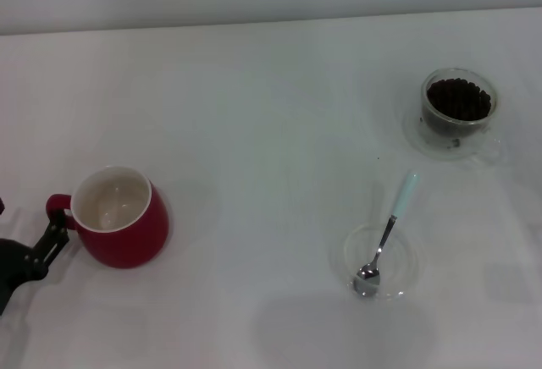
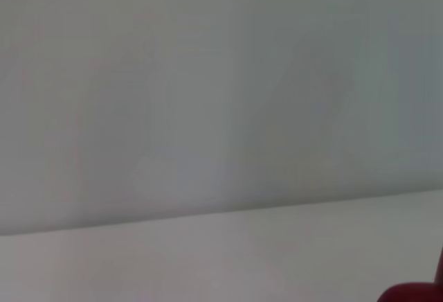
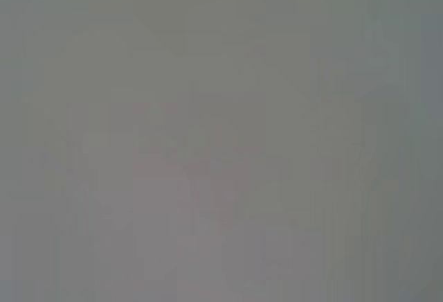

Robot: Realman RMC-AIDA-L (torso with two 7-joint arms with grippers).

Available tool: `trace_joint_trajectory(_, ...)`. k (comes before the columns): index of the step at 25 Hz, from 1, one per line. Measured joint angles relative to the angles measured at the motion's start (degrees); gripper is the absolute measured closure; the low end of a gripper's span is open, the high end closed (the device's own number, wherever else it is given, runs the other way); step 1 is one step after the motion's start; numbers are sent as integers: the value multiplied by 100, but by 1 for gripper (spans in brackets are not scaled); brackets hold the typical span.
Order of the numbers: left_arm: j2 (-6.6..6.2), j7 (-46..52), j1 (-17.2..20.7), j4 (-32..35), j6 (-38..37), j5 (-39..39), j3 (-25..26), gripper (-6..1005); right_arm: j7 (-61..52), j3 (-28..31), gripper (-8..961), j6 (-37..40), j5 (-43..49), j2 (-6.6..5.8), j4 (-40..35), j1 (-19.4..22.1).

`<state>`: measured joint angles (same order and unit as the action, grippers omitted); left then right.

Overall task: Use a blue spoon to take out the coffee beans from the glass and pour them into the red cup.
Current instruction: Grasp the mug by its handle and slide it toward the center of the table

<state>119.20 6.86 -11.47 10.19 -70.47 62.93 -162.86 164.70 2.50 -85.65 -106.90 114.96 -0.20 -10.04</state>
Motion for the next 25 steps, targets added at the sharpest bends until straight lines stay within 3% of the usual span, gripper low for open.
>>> trace_joint_trajectory(23,3,-212,-91,-1,11,-150,0,190,16,-13,91,-134,28,0,87,-3)
trace_joint_trajectory(25,2,-212,-102,-5,14,-153,0,263,18,-13,91,-131,29,0,91,7)
